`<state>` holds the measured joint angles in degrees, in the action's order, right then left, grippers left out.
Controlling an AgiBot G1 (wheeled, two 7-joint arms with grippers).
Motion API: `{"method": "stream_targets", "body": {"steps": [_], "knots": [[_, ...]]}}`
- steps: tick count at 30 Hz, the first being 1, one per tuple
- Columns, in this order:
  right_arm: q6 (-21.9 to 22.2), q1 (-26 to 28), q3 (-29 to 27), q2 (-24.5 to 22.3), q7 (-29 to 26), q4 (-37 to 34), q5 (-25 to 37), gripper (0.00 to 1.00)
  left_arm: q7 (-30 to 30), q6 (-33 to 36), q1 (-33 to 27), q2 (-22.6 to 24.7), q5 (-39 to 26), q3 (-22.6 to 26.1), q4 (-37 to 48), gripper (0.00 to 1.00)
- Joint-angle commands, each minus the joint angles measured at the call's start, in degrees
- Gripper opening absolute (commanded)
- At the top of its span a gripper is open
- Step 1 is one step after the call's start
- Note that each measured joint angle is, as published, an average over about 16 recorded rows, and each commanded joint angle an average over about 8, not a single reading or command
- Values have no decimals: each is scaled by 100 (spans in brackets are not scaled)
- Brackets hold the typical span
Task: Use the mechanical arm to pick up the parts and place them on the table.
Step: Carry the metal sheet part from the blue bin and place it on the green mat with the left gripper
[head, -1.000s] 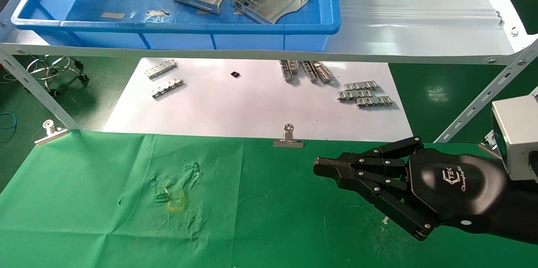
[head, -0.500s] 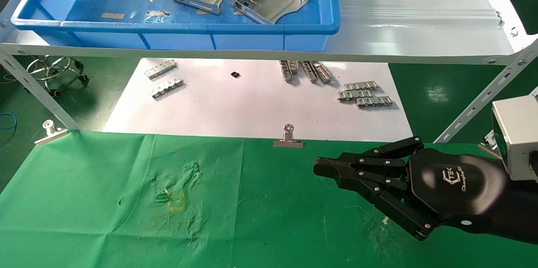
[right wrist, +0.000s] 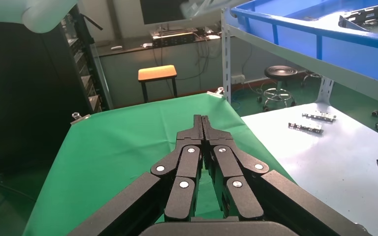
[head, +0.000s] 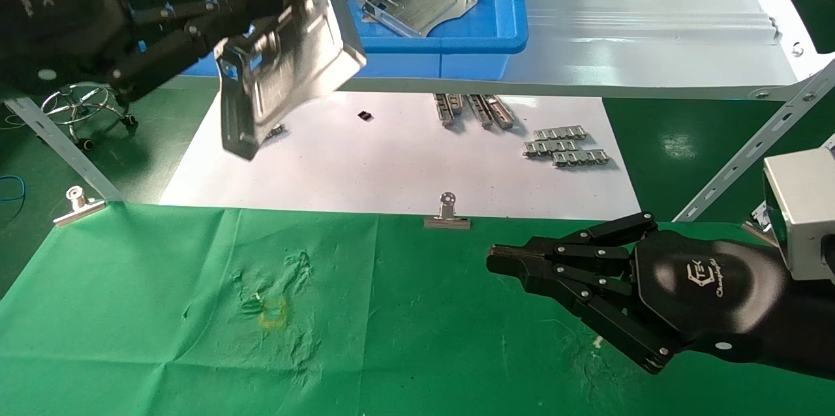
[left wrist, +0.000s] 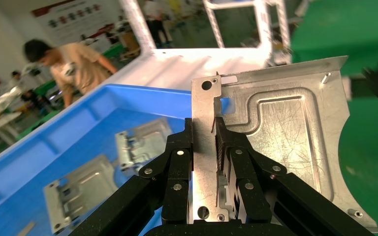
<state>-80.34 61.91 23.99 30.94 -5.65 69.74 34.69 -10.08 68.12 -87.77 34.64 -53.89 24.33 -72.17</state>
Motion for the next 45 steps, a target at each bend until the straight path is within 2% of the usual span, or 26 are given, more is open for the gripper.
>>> {"method": "stream_targets", "body": {"steps": [1, 7, 11, 22, 37, 45], "knots": [[0, 0, 0, 0, 0, 0, 0, 0, 302, 283, 25, 6, 64, -14, 89, 0], [0, 0, 0, 0, 0, 0, 0, 0, 1250, 871, 132, -36, -163, 72, 178, 0], [0, 0, 0, 0, 0, 0, 0, 0, 1760, 937, 363, -80, -462, 168, 125, 0], [0, 0, 0, 0, 0, 0, 0, 0, 2391, -119, 1368, -197, -1258, 299, -453, 0], [0, 0, 0, 0, 0, 0, 0, 0, 4152, -643, 2588, -189, -1362, 226, -529, 0], [0, 0, 0, 0, 0, 0, 0, 0, 4816, -1210, 3062, -37, -1655, 227, -512, 0]]}}
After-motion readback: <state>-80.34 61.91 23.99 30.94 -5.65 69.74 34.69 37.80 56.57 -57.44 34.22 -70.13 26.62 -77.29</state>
